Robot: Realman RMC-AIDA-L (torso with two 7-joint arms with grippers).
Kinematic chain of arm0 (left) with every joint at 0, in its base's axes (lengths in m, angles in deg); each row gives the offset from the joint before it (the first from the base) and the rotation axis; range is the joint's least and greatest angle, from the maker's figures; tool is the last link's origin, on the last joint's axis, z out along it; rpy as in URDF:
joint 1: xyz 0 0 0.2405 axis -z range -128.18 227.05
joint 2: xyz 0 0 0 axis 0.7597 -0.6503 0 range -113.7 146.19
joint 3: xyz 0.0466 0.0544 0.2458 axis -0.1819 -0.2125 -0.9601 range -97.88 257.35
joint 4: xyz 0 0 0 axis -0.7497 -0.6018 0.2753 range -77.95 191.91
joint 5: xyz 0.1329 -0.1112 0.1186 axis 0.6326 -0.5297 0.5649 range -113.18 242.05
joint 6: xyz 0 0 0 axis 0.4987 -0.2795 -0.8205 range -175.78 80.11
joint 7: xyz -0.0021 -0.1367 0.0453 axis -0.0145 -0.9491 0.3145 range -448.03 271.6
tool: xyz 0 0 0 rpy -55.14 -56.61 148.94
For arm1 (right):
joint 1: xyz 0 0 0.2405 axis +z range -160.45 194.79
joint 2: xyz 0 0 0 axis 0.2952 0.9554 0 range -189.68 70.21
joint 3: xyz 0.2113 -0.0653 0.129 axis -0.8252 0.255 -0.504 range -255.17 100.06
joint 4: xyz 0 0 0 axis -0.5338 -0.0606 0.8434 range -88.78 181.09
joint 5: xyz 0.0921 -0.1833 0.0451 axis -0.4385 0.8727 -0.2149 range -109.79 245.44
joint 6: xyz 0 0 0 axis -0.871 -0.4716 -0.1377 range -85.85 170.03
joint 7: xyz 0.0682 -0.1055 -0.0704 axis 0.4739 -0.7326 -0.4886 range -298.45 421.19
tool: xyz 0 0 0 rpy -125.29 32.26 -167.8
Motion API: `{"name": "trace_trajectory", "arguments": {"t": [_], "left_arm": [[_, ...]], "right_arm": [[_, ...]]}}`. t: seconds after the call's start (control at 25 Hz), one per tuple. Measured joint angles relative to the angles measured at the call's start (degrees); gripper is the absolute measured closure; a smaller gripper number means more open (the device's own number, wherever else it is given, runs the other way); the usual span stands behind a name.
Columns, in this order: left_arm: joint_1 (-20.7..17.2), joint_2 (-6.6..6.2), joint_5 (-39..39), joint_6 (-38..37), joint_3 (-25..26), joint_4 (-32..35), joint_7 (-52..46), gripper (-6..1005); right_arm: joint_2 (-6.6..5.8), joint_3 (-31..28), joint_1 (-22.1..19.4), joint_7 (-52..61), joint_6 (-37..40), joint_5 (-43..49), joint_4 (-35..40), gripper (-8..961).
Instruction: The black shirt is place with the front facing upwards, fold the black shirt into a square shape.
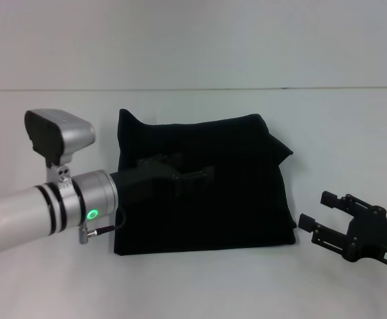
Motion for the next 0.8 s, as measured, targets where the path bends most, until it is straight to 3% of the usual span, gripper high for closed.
{"name": "trace_trajectory", "arguments": {"t": [0.2, 0.28, 0.32, 0.4, 0.56, 0.8], "left_arm": [[-4.27, -0.12, -0.22, -14.33, 1.08, 5.25, 2.27, 121], [-8.67, -0.21, -0.23, -22.7, 1.49, 9.61, 5.41, 121], [-8.67, -0.21, -0.23, -22.7, 1.49, 9.61, 5.41, 121], [-12.12, -0.15, 0.05, -27.75, 2.66, 12.22, 9.23, 121], [-17.4, 0.0, 2.2, -32.15, 4.88, 15.2, 13.72, 121], [-20.0, -0.16, 13.13, -32.81, 11.43, 15.15, 13.84, 122]], "right_arm": [[-0.07, -1.65, -0.36, -2.22, 1.95, 0.01, -0.08, 161], [-0.11, -1.77, -0.58, -2.83, 2.68, 0.05, 0.13, 161], [-0.16, -1.68, -0.66, -3.1, 2.93, 0.13, 0.25, 161], [-0.28, -1.34, -0.7, -3.97, 3.22, 0.37, 0.39, 161], [-0.14, -1.06, -0.8, -7.01, 3.31, 0.54, 0.06, 159], [0.0, 0.47, -1.3, -9.77, 1.89, 0.63, -1.82, 161]]}}
